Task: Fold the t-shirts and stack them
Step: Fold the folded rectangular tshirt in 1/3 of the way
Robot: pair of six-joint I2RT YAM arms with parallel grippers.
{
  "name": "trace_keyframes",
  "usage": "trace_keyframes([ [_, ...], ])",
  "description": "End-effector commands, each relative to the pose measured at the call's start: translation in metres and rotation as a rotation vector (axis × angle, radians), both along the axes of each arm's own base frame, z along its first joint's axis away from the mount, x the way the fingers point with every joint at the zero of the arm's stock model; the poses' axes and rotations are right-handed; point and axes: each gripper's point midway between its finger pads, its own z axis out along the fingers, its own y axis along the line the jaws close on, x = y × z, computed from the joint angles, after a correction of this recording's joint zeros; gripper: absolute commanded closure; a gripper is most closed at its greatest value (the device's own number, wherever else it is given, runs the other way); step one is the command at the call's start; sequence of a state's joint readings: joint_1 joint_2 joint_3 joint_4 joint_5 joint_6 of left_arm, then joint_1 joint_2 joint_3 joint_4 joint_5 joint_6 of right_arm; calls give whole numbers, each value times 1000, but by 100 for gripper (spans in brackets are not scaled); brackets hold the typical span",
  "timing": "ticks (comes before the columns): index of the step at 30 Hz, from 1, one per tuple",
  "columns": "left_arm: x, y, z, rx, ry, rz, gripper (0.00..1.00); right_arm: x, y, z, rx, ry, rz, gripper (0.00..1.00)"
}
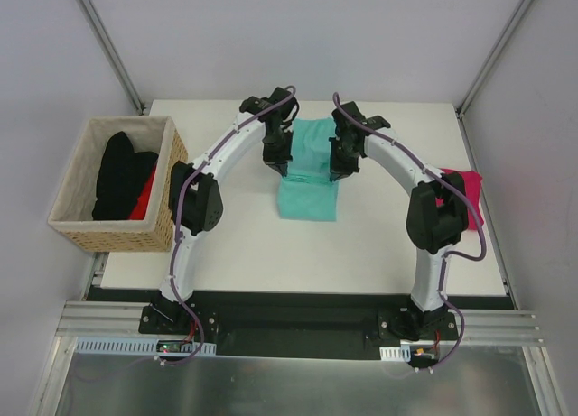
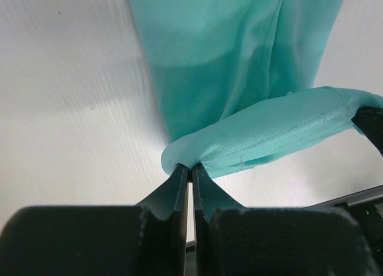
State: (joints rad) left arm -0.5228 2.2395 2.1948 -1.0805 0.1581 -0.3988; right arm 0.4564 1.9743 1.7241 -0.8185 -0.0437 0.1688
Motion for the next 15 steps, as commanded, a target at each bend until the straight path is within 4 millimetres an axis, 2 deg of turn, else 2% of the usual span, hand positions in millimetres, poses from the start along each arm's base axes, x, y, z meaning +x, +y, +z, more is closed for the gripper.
trace_keyframes([
  [1,15,-1,7,-37,-29,-10,100,18,-6,14,4,-33,24,99],
  [6,20,-3,-2,-47,-20,-15,100,29,-14,4,1,-15,13,99],
  [15,26,-9,-35,-48,25,-33,100,42,-14,-16,20,9,16,99],
])
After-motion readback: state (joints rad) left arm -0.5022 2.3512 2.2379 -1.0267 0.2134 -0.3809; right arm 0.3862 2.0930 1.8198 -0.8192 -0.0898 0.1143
